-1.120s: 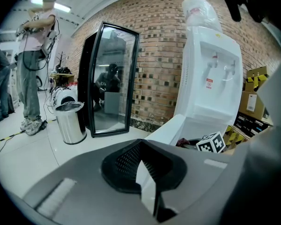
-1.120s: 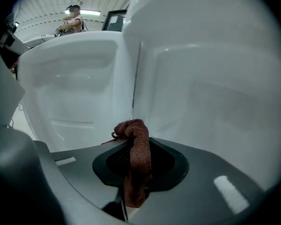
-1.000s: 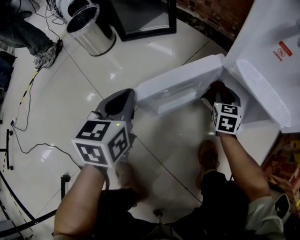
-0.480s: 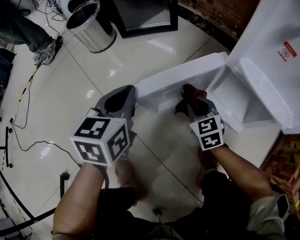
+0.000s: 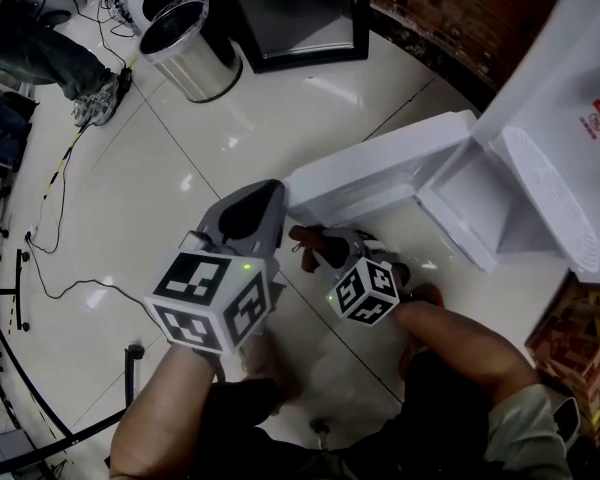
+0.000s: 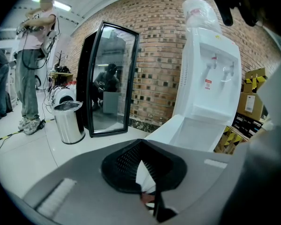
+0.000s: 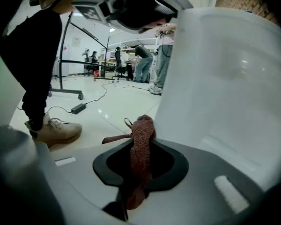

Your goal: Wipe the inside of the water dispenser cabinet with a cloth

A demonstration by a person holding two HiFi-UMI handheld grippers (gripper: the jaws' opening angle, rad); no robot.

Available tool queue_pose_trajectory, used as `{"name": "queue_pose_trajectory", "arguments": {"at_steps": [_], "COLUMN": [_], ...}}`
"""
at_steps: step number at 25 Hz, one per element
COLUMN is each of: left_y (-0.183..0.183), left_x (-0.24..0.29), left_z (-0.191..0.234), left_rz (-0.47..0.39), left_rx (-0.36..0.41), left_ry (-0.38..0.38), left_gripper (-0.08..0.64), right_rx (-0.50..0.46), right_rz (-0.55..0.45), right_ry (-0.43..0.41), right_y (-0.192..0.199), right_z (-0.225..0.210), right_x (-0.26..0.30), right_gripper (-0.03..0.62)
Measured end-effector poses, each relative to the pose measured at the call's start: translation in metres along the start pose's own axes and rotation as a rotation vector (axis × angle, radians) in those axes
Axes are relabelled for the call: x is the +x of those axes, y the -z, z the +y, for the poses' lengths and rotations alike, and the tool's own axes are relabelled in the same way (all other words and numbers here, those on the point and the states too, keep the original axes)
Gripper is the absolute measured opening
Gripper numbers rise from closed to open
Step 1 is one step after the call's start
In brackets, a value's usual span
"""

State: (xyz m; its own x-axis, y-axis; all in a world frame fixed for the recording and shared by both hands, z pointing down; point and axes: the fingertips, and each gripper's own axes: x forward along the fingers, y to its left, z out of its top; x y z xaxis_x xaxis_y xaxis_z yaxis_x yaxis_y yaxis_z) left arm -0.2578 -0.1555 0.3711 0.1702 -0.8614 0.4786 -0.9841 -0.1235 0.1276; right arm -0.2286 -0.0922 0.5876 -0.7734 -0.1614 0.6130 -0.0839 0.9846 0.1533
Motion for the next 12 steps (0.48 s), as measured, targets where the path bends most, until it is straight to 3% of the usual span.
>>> {"name": "queue_pose_trajectory", "arguments": {"at_steps": [12], "left_y": [-0.002], "left_x": [0.002], "left_z": [0.003], "left_rz": [-0.005], "left_rx": [-0.018], "left_ry": [-0.001], "left_gripper": [0.0], "right_rx": [0.104], "right_rz": [0.07], "right_ry": [0.212], "right_y": [0.033], "right_z": [-0.069], "right_x": [-0.001], "right_gripper": [0.081]}}
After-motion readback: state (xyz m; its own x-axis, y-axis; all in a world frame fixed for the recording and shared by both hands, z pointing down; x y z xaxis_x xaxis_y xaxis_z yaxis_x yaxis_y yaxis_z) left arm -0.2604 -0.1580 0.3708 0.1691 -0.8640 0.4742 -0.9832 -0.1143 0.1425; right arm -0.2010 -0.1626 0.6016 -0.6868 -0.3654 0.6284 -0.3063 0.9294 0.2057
